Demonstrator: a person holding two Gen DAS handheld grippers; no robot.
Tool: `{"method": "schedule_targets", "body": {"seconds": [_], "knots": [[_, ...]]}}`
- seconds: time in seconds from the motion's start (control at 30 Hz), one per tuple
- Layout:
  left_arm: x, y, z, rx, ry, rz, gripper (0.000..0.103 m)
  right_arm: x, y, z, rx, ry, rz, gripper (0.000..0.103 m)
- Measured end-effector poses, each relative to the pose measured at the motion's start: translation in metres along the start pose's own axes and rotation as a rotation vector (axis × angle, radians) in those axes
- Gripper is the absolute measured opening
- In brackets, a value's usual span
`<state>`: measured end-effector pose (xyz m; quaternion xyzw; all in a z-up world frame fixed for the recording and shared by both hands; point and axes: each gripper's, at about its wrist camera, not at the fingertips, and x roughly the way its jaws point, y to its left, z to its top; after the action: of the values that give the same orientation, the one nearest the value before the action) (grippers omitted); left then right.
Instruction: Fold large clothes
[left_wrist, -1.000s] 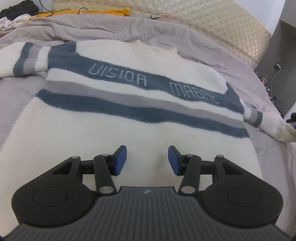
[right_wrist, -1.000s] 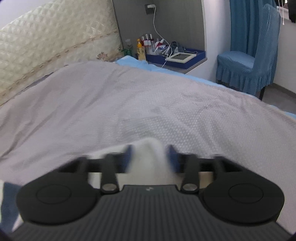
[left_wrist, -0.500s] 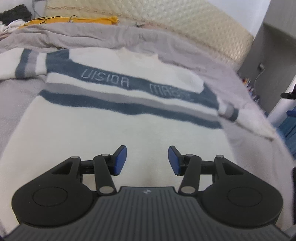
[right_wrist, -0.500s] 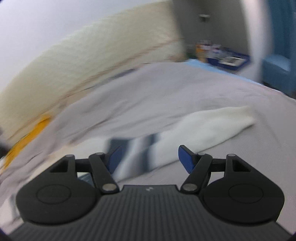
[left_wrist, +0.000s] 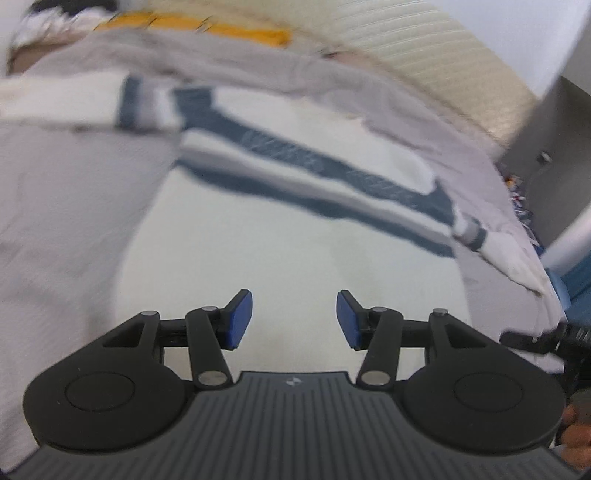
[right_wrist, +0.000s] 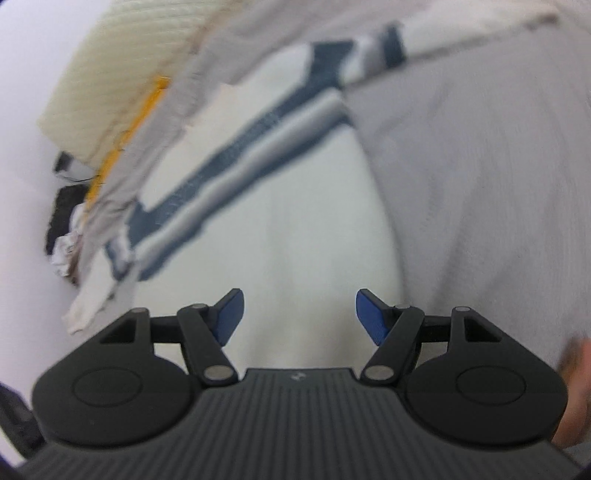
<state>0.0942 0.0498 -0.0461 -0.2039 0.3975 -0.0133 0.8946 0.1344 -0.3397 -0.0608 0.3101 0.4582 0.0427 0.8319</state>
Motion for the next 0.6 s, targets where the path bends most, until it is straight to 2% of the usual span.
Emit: {"method": "schedule_targets", "body": {"seconds": [0.1,0.17,0.23,0.33,0.43,0.53,0.6], "knots": [[-0.008,0.04,0.009,-0.158,0.061,-0.016,0.056,0.008,-0.019,-0.006,0.062,0.004,-0.039,0.071],[-0.012,0.059,0.014,-0.196,0.074,-0.003,0.056,0.01,-0.031,-0.017,0.109,0.001,-0.044,0.072],[-0.015,0.076,0.018,-0.221,0.067,0.042,0.056,0.021,-0.038,-0.028,0.128,0.028,-0.051,0.071],[-0.007,0.101,0.017,-0.318,0.1,0.074,0.056,0.036,-0.043,-0.033,0.15,0.066,-0.054,0.071],[0.008,0.117,0.012,-0.414,0.158,0.067,0.056,0.04,-0.039,-0.033,0.134,0.071,-0.072,0.071],[0.023,0.12,0.005,-0.462,0.19,0.086,0.056,0.047,-0.034,-0.036,0.104,0.087,-0.079,0.071],[0.033,0.122,0.001,-0.48,0.222,0.089,0.056,0.049,-0.032,-0.038,0.099,0.104,-0.054,0.069]]}}
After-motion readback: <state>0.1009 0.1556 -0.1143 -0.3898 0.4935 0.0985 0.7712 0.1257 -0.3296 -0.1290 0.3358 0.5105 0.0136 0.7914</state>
